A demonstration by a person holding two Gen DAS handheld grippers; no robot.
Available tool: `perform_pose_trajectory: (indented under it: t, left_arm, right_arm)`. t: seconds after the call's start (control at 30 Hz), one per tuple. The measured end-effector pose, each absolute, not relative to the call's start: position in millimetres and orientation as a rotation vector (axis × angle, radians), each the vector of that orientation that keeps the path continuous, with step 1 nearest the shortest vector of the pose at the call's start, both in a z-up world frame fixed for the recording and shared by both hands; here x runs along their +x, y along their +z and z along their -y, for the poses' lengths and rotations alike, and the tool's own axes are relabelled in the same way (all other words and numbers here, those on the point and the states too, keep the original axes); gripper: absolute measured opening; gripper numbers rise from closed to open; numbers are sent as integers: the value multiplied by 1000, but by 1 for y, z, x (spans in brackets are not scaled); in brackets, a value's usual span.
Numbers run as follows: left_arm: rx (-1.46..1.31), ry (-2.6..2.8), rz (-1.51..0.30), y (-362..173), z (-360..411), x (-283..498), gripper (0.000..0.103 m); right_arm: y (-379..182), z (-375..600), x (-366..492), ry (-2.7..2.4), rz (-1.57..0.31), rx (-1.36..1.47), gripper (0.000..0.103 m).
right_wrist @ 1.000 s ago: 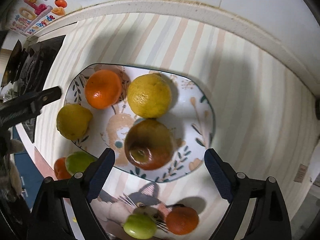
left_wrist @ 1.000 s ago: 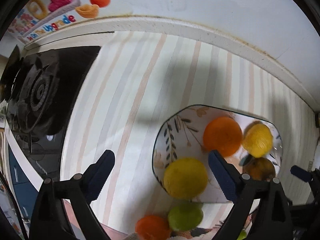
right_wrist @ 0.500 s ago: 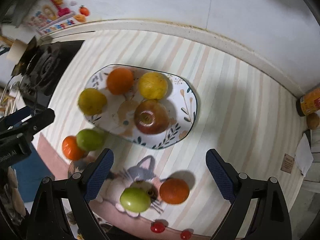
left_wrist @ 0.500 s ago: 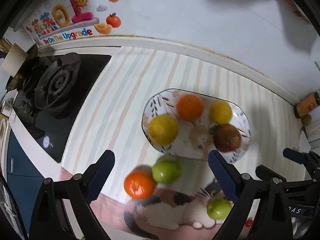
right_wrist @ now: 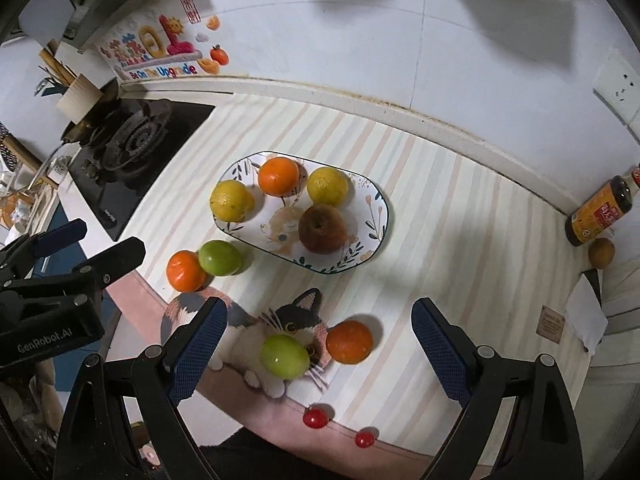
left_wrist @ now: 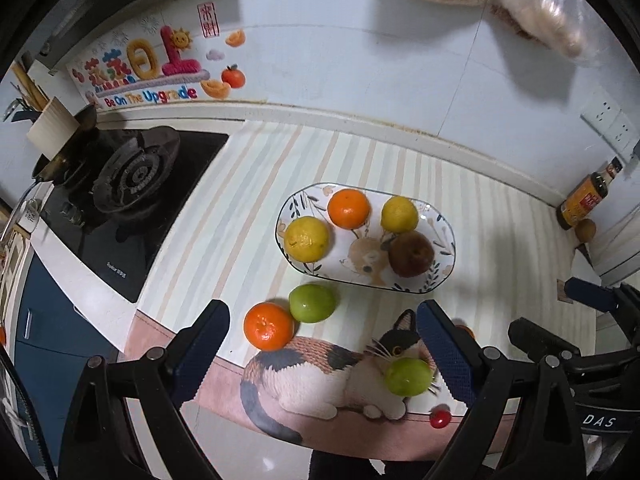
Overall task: Organize fruits
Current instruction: 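Lift both tools off the plate and move toward the remaining fruit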
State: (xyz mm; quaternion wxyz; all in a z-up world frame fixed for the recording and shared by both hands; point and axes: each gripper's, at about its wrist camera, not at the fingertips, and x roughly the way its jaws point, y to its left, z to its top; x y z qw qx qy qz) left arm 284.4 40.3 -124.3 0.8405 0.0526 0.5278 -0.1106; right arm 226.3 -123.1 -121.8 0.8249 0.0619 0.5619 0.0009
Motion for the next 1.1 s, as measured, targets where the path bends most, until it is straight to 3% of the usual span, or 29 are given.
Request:
perform_pose_trajectory:
  t: [0.33, 0.6, 0.77, 1.0, 1.1]
  left_arm:
    - [68, -257, -1067, -89, -43, 258, 96]
    - [43, -250, -1083, -92, -47, 254, 96]
    - [57, -205, -1138, -124, -55, 264, 102]
    - [48, -108, -1289, -199, -76, 282, 102]
    - [62, -130, -1363, -227, -69, 278, 102]
  right_arm:
    - [-82, 131, 201, 19, -1133, 150, 95]
    - [-85, 136, 202, 41, -1142, 199, 95]
    - [-131, 143, 220, 32, -1230, 255, 96]
    - [-237, 158, 241, -42, -1425, 342, 95]
    - [-282, 164, 245, -76, -1507, 375, 87]
